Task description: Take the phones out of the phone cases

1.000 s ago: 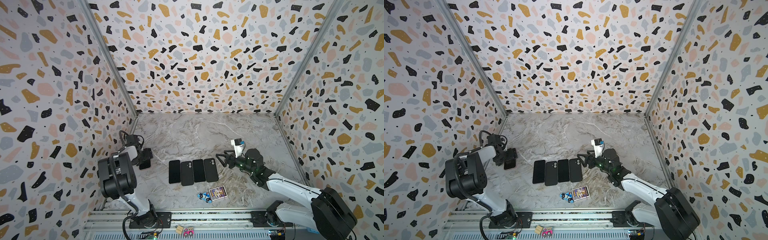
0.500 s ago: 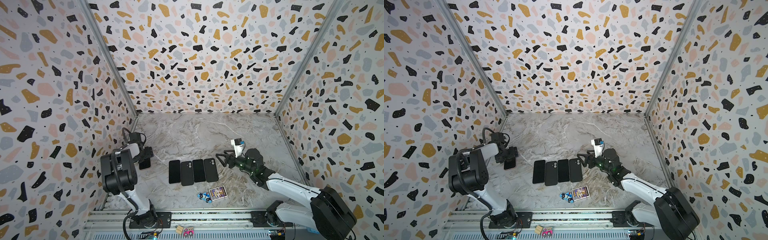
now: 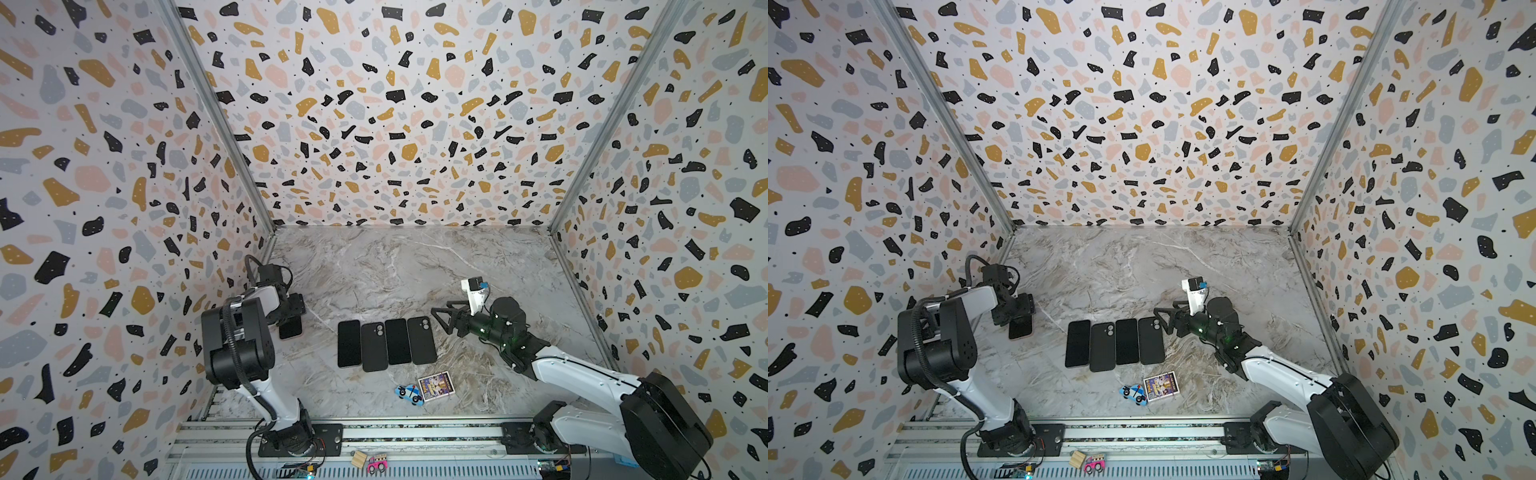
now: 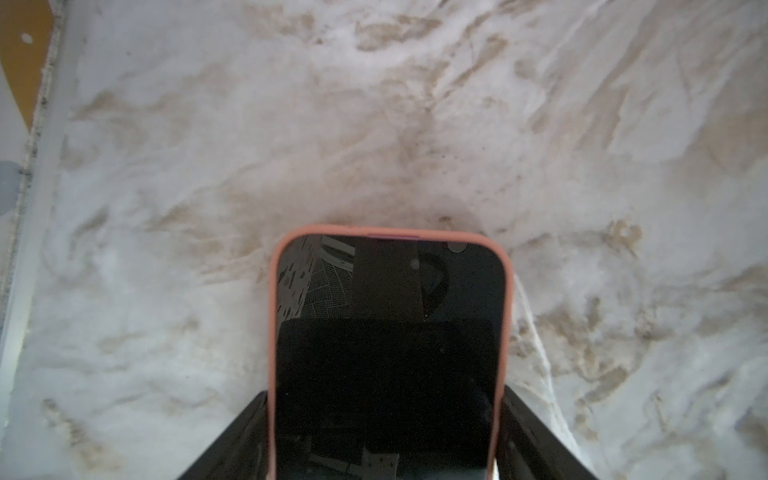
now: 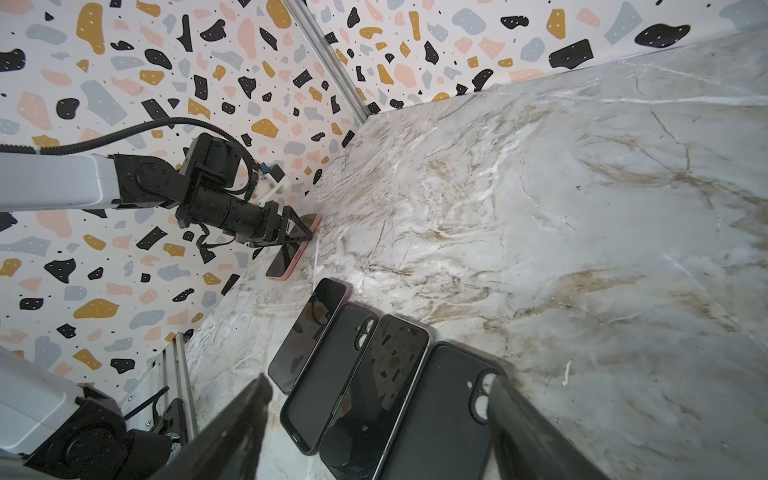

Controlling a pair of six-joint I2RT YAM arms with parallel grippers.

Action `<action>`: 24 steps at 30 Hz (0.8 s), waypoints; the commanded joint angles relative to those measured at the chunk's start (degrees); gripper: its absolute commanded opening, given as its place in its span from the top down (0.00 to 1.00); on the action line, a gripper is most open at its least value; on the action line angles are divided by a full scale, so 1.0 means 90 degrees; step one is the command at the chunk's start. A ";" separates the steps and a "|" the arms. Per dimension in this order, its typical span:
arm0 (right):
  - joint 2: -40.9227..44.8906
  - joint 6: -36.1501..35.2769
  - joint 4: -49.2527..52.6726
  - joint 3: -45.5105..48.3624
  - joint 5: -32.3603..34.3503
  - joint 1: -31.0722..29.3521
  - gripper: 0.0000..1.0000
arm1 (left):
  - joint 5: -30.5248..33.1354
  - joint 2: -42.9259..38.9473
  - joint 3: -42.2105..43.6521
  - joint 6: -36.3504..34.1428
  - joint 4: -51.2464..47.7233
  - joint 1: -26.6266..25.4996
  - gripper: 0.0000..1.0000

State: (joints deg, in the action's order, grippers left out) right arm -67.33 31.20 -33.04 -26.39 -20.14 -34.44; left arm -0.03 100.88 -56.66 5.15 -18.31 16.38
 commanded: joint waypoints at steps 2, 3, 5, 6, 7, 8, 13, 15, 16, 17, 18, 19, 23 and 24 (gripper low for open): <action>0.0225 0.0141 -0.0074 -0.0105 -0.0198 0.0017 0.16 | -0.0850 -0.0018 0.0302 0.0065 -0.0291 -0.0042 0.37; 0.0221 0.0163 -0.0082 -0.0113 -0.0244 0.0008 0.16 | -0.0944 -0.0081 0.0326 0.0091 -0.0255 -0.0037 0.38; 0.0208 0.0195 -0.0113 -0.0129 -0.0349 -0.0013 0.16 | -0.1106 -0.0194 0.0353 0.0147 -0.0210 -0.0041 0.39; 0.0198 0.0205 -0.0155 -0.0134 -0.0443 -0.0026 0.16 | -0.1211 -0.0252 0.0375 0.0176 -0.0176 -0.0039 0.40; 0.0177 0.0219 -0.0193 -0.0148 -0.0517 -0.0048 0.16 | -0.1320 -0.0311 0.0404 0.0211 -0.0132 -0.0038 0.40; 0.0149 0.0232 -0.0245 -0.0163 -0.0593 -0.0083 0.16 | -0.1448 -0.0379 0.0435 0.0252 -0.0077 -0.0046 0.41; -0.0135 0.0244 -0.0425 -0.0380 -0.0879 -0.0366 0.16 | -0.2036 -0.0660 0.0567 0.0494 0.0147 -0.0042 0.43; -0.0318 0.0272 -0.0534 -0.0506 -0.0960 -0.0514 0.16 | -0.2259 -0.0753 0.0627 0.0596 0.0265 -0.0042 0.44; -0.0395 0.0290 -0.0587 -0.0560 -0.0982 -0.0568 0.16 | -0.2326 -0.0778 0.0646 0.0617 0.0299 -0.0042 0.44; -0.0515 0.0316 -0.0635 -0.0637 -0.0990 -0.0646 0.16 | -0.2399 -0.0805 0.0668 0.0656 0.0333 -0.0041 0.45; -0.0615 0.0331 -0.0655 -0.0707 -0.0999 -0.0709 0.16 | -0.2472 -0.0825 0.0689 0.0689 0.0369 -0.0049 0.45; -0.0757 0.0341 -0.0679 -0.0797 -0.1009 -0.0783 0.16 | -0.2568 -0.0854 0.0714 0.0729 0.0414 -0.0051 0.45; -0.1354 0.0423 -0.0817 -0.1166 -0.1076 -0.1056 0.17 | -0.2745 -0.1065 0.0812 0.0866 0.0555 -0.0118 0.46; -0.1488 0.0456 -0.0880 -0.1259 -0.1113 -0.1120 0.17 | -0.2790 -0.1107 0.0827 0.0893 0.0577 -0.0148 0.46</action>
State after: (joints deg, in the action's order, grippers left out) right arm -79.05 34.30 -38.26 -34.68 -28.69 -43.22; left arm -21.34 93.45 -49.71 11.57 -15.84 15.84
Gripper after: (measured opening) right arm 0.829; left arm 0.766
